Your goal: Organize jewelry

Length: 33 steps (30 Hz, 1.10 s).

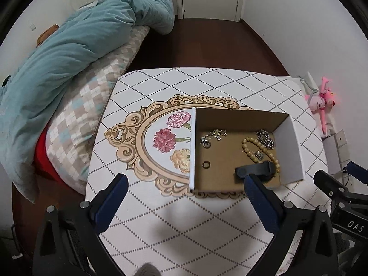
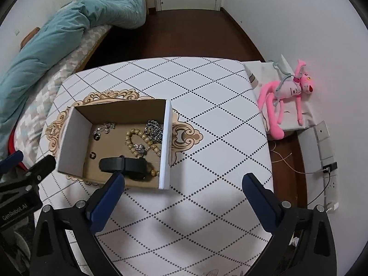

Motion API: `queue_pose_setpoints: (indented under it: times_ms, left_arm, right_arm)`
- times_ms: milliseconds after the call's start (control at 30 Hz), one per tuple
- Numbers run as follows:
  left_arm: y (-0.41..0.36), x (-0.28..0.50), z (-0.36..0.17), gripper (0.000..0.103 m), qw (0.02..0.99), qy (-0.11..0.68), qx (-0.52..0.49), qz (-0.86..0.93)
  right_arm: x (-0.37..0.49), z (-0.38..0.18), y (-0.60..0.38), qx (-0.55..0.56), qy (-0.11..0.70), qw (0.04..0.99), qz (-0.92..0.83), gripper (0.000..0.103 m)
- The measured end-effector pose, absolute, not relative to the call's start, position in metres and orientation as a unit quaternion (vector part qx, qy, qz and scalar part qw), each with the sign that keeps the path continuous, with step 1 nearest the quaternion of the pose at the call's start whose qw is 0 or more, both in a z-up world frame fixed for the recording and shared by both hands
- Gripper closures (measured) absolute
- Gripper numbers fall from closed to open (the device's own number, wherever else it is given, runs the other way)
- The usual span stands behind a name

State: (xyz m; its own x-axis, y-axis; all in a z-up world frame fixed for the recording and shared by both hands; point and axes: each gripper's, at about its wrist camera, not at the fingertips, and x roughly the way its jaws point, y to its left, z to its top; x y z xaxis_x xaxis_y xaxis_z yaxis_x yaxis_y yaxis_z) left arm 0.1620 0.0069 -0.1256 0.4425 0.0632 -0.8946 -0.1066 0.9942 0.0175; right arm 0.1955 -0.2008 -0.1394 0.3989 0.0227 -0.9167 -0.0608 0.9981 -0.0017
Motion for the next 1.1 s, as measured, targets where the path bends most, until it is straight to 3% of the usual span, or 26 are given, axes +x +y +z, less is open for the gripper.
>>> queue_pose_setpoints:
  times_ms: [700, 1100]
  left_arm:
    - [-0.005, 0.043, 0.015, 0.0, 0.912, 0.406, -0.029, 0.038]
    - [-0.009, 0.011, 0.047, 0.0, 0.921, 0.387, -0.03, 0.029]
  right_arm:
    - [0.061, 0.005, -0.203, -0.008, 0.415, 0.91, 0.017, 0.0]
    - [0.016, 0.058, -0.203, -0.004, 0.374, 0.927, 0.023, 0.0]
